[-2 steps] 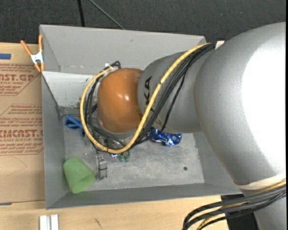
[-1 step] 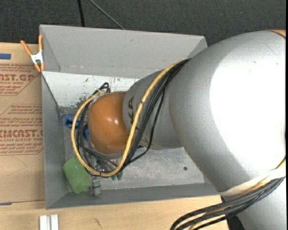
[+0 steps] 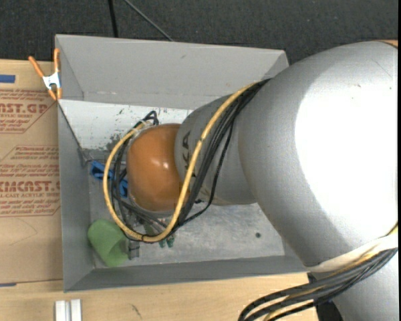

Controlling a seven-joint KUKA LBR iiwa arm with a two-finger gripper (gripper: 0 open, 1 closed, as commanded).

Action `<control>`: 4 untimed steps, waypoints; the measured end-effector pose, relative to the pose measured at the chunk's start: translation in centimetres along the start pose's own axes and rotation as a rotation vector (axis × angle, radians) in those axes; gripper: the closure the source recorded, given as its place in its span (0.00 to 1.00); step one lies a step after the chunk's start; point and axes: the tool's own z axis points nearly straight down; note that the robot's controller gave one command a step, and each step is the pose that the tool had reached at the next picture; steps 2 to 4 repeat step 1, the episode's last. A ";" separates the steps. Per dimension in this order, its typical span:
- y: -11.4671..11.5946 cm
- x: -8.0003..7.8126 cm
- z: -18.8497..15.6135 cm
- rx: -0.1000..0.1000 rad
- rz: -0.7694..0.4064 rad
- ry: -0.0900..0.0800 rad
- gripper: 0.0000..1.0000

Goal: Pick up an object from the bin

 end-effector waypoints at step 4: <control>0.7 -3.5 -13.6 -0.011 -0.006 -0.004 1.00</control>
Offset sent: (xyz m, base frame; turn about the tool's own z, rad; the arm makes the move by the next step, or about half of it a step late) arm 0.0285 0.0150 0.1312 -0.0053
